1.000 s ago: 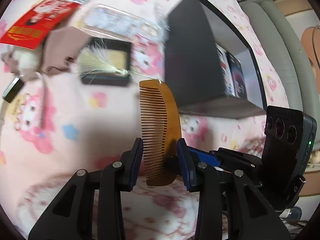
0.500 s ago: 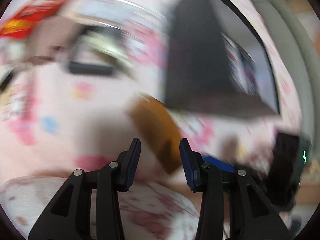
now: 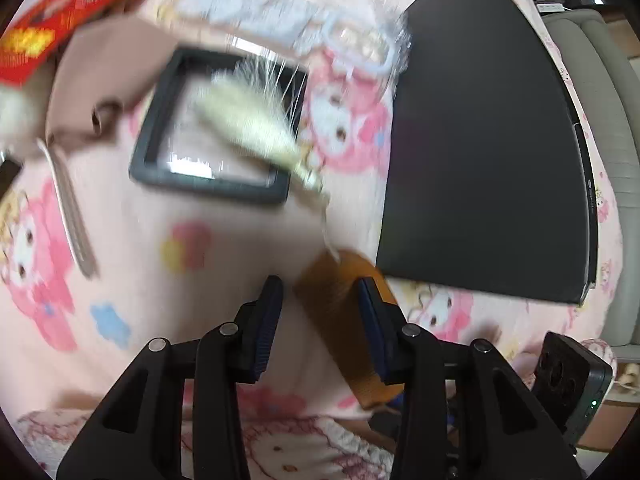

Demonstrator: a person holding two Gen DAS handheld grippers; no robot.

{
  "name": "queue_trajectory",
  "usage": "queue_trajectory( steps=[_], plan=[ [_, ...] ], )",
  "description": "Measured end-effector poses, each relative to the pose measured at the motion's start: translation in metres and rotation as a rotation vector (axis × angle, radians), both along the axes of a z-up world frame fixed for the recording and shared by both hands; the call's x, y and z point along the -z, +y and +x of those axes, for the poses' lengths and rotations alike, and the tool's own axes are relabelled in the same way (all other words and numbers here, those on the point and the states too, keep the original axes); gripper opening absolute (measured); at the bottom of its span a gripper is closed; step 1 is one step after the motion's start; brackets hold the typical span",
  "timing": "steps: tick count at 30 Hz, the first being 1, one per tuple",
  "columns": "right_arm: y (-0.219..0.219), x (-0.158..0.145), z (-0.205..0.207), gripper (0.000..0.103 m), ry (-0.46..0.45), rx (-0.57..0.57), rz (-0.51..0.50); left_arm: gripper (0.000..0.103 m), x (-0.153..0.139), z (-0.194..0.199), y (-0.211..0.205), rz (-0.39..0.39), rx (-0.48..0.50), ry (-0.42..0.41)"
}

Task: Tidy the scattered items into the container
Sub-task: 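Lift the wooden comb and carry it over the black box with the left gripper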

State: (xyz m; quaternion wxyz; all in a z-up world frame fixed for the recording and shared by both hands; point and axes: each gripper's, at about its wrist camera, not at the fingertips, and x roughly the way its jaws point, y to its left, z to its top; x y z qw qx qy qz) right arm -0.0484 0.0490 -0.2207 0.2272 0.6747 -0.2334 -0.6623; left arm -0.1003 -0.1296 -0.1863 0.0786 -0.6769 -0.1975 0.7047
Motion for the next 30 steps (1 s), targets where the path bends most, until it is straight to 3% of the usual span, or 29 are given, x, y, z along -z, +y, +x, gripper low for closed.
queue_trajectory(
  steps=[5,9,12,18,21,30],
  plan=[
    [0.007,-0.012,0.0,0.023,0.054,0.06,0.005,0.038,-0.006,0.015,0.0,0.049,0.018,-0.003],
    [0.02,-0.026,0.0,0.023,0.115,0.125,0.04,0.038,-0.016,0.015,-0.021,0.087,-0.099,0.056],
    [0.017,-0.022,-0.002,0.023,0.107,0.1,0.039,0.038,-0.018,0.007,-0.025,0.051,-0.126,0.098],
    [0.012,0.0,-0.012,0.023,0.072,0.108,0.01,0.038,-0.012,0.005,-0.01,0.0,-0.047,0.077],
    [0.014,0.005,-0.02,0.023,0.064,0.129,-0.016,0.038,-0.006,0.008,-0.004,0.023,-0.011,0.021],
    [0.043,-0.018,-0.033,0.024,0.162,0.246,0.012,0.041,-0.008,0.031,0.024,0.077,0.112,-0.019]
  ],
)
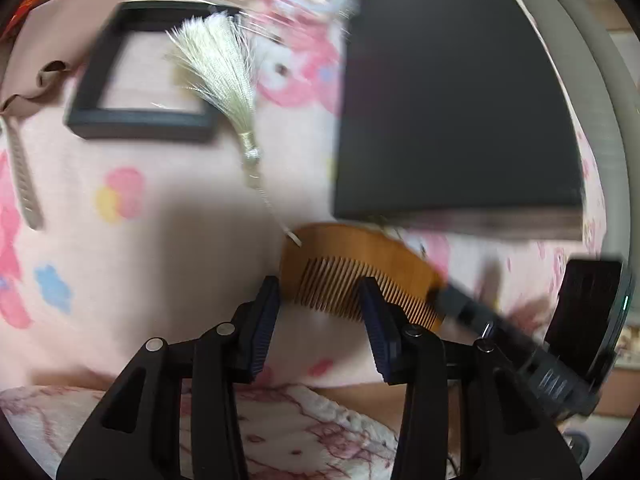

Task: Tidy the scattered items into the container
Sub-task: 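Lift the wooden comb and carry it over the black box with the left gripper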

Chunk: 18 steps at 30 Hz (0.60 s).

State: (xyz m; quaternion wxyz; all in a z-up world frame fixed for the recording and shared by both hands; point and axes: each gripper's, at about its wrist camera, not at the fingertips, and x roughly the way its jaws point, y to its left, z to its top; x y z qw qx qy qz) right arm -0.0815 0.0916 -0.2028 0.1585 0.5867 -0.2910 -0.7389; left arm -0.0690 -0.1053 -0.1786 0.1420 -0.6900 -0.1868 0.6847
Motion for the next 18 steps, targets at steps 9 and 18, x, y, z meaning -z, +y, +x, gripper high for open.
queue_trajectory(
  steps=[9,18],
  plan=[
    [-0.008,0.016,-0.014,0.024,-0.024,-0.038,0.021,0.05,0.001,0.009,0.004,-0.023,-0.011,0.026],
    [-0.012,0.004,0.012,0.025,0.036,-0.062,0.062,0.045,-0.024,0.032,0.015,-0.026,0.027,0.133]
  ],
)
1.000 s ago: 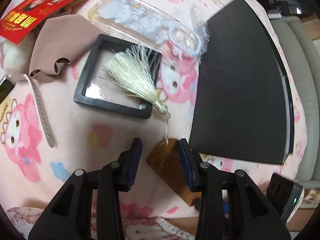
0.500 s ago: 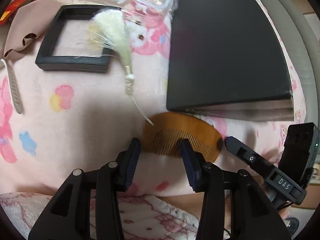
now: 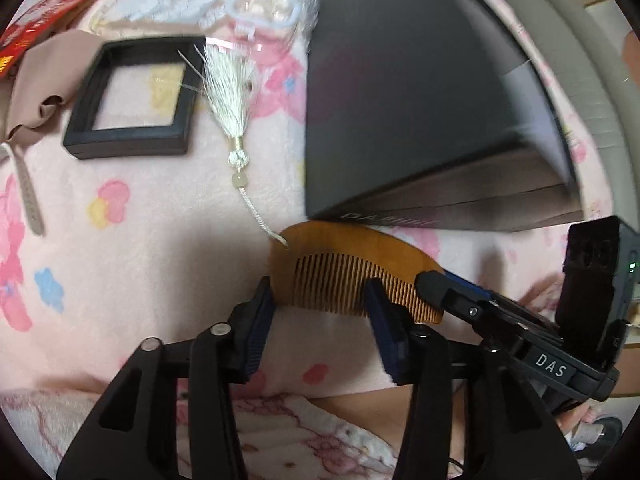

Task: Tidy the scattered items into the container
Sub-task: 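Lift the wooden comb and carry it over the black box with the left gripper, then lower the wooden comb into the black box behind the bead-art kit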

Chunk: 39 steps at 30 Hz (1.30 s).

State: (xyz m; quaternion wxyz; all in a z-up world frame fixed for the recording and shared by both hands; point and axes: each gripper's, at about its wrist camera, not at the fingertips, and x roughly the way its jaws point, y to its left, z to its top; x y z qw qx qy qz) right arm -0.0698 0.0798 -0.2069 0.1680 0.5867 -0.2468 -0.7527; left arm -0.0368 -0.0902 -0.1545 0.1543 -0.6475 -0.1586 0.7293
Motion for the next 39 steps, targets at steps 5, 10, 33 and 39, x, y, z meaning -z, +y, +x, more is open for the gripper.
queue_trajectory(
  steps=[5,10,33,39],
  plan=[
    [0.01,-0.039,0.012,0.026,0.077,-0.033,0.036,0.042,-0.033,0.022,-0.004,0.073,-0.031,0.065],
    [0.03,-0.082,0.022,0.025,0.154,-0.022,-0.012,0.042,-0.089,0.009,-0.004,0.12,-0.053,0.165],
    [0.13,-0.19,-0.139,0.025,0.397,0.049,0.097,0.043,-0.146,-0.2,0.091,0.128,0.01,0.294],
    [0.139,-0.134,-0.162,0.025,0.274,0.035,0.111,0.043,-0.082,-0.224,0.098,0.134,0.002,0.152]
  ],
)
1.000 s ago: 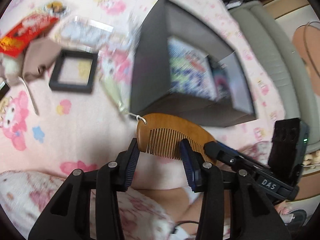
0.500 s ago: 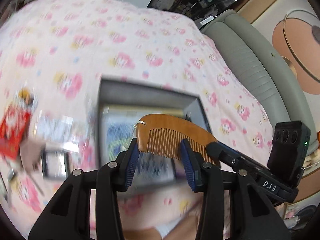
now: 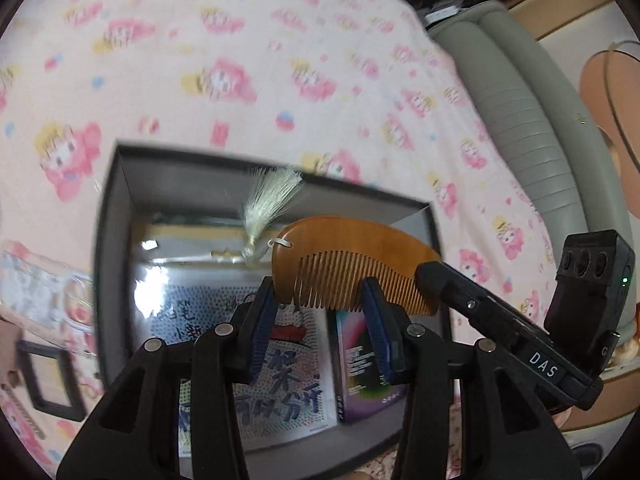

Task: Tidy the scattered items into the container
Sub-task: 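Lower the wooden comb into the black box behind the bead-art kit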

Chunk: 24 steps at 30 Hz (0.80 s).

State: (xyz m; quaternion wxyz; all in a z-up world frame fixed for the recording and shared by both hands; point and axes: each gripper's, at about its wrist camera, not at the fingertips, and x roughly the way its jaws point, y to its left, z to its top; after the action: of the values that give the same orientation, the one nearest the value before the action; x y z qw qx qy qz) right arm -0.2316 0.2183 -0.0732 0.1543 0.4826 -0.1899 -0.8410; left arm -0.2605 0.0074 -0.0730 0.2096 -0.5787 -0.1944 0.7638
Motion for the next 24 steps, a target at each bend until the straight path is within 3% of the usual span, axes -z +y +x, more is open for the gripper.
queue_trajectory(
  steps=[5,17,21,24],
  plan=[
    [-0.006,0.03,-0.015,0.025,-0.069,-0.012,0.038,0.043,0.027,-0.01,-0.002,-0.008,-0.015,-0.064],
    [-0.016,0.051,-0.024,0.026,-0.131,-0.019,0.135,0.046,0.064,-0.014,0.003,-0.051,-0.039,-0.176],
    [-0.017,0.06,-0.028,0.028,-0.162,-0.023,0.153,0.045,0.066,-0.015,0.007,-0.081,-0.044,-0.178],
    [-0.023,0.055,-0.024,0.029,-0.131,-0.041,0.202,0.045,0.065,-0.013,0.008,-0.091,-0.042,-0.164]
  ],
)
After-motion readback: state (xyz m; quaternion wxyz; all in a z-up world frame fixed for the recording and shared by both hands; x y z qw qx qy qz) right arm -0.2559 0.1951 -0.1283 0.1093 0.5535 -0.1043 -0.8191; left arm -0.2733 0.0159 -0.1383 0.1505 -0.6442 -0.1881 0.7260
